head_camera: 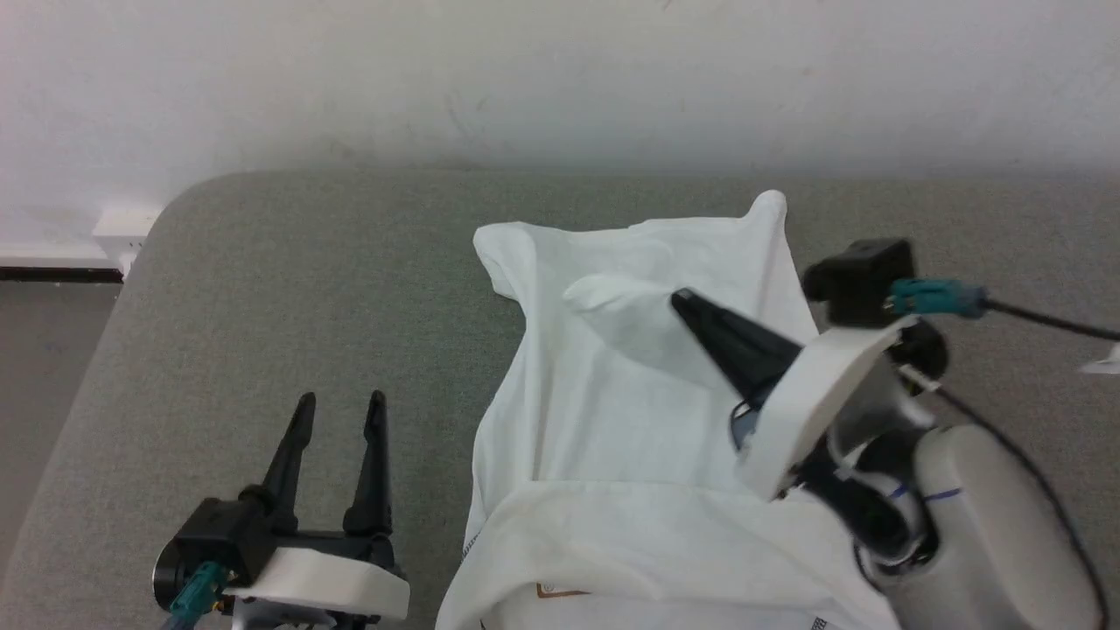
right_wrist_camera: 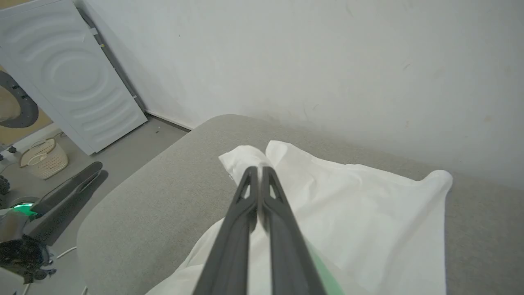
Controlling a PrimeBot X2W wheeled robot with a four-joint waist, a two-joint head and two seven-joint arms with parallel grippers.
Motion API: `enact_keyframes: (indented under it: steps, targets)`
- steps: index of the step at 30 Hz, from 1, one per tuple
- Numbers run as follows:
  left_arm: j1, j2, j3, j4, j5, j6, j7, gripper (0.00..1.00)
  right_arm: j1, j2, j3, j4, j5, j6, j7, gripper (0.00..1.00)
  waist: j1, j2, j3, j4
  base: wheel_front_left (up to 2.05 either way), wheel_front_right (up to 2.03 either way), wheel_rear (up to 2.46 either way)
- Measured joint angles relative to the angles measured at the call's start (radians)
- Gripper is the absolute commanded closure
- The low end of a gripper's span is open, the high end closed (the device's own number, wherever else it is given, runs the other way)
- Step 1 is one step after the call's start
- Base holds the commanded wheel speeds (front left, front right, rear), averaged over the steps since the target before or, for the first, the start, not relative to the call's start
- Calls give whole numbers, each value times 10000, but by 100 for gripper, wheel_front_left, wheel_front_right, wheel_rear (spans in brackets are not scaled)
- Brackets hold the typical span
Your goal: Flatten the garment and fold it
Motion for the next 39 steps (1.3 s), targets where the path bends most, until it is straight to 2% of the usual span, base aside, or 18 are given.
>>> enact_keyframes:
  steps: [3, 6, 10, 17, 18, 19, 20, 23, 26, 29, 33, 39]
  targets:
    - [0, 15, -134, 0, -2, -75, 90, 0, 301, 815, 606, 401, 92, 0, -297, 100, 0, 0, -239, 5, 0, 0, 0]
    - [-1, 23, -238, 6, -38, -88, 102, 0, 537, 1187, 1344, 1045, 290, 2, -708, 100, 1, 1, -313, 143, 0, 0, 0]
    - [-2, 21, -343, 36, -92, -159, 144, 0, 859, 1266, 2111, 2322, 366, 0, -1331, 100, 2, 1, -257, 400, 0, 0, 0]
    - [-12, 15, -435, 213, -182, -161, 125, 0, 878, 1246, 4169, 4144, 1020, 0, -2412, 100, 3, 1, 67, 599, 0, 0, 0]
    - [-17, 13, -445, 240, -184, -159, 113, 0, 803, 1250, 4485, 4401, 1024, 0, -2472, 75, 3, 1, 107, 600, 0, 0, 0]
    - [-18, 15, -441, 270, -196, -159, 92, 0, 751, 1252, 4765, 4567, 1057, 0, -2504, 42, 4, 1, 136, 592, 0, 0, 0]
    - [-21, 15, -439, 303, -196, -157, 84, 0, 711, 1246, 4984, 4658, 1177, 0, -2614, 0, 4, 1, 149, 573, 0, 0, 0]
    - [-35, 19, -418, 378, -198, -144, 69, 0, 427, 1250, 5572, 4727, 1338, 0, -3116, 0, 3, 1, 139, 484, 0, 0, 0]
    - [-34, 29, -368, 424, -209, -61, 63, 0, -9, 1250, 5937, 4479, 1197, 0, -4079, 0, 3, 1, 74, 364, 0, 0, 0]
    - [-29, 77, -313, 430, -211, 46, 12, 0, -328, 1298, 5741, 4222, 715, 2, -5104, 0, 3, 1, -10, 206, 0, 0, 0]
    - [-4, 125, -234, 382, -176, 247, -19, 0, -334, 1231, 4405, 3963, -59, 2, -5963, 0, 3, 1, -136, -32, 0, 0, 0]
    - [24, 171, -123, 232, -98, 476, -109, 0, 415, 466, 1829, 3009, -1197, 2, -6103, 0, 3, 1, -266, -456, 0, 0, 0]
